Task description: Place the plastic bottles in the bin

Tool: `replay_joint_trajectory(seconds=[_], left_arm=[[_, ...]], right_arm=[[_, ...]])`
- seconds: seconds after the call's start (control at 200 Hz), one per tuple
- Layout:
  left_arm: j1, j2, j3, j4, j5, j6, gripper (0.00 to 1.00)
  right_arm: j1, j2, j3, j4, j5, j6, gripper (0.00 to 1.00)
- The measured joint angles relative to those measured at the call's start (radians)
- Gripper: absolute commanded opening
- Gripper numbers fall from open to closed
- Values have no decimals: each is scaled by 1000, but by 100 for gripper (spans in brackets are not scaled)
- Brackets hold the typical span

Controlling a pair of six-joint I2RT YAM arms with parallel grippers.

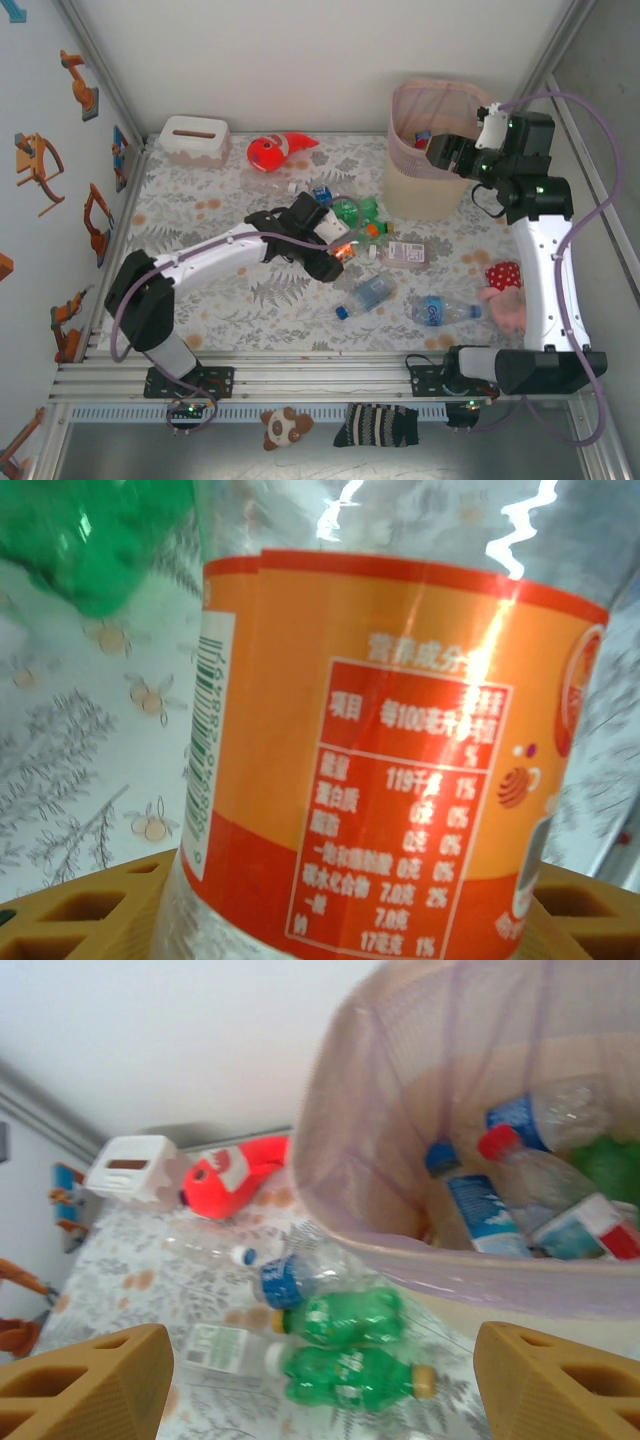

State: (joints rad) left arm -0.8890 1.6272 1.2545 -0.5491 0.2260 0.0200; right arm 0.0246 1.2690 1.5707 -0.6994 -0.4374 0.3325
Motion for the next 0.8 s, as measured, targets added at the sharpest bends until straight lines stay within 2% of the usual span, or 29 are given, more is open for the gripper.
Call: replay_joint_trajectory(seconds=[0.31, 0.616, 0.801], left_arm=[[57, -140, 3, 178, 153, -67, 55], [91, -180, 3, 383, 301, -156, 55], [91, -181, 3, 447, 340, -200, 55]], right_arm=[[95, -79, -145, 271, -157, 100, 79], [222, -77, -177, 415, -247, 147, 79], [257, -72, -196, 466, -277, 166, 68]])
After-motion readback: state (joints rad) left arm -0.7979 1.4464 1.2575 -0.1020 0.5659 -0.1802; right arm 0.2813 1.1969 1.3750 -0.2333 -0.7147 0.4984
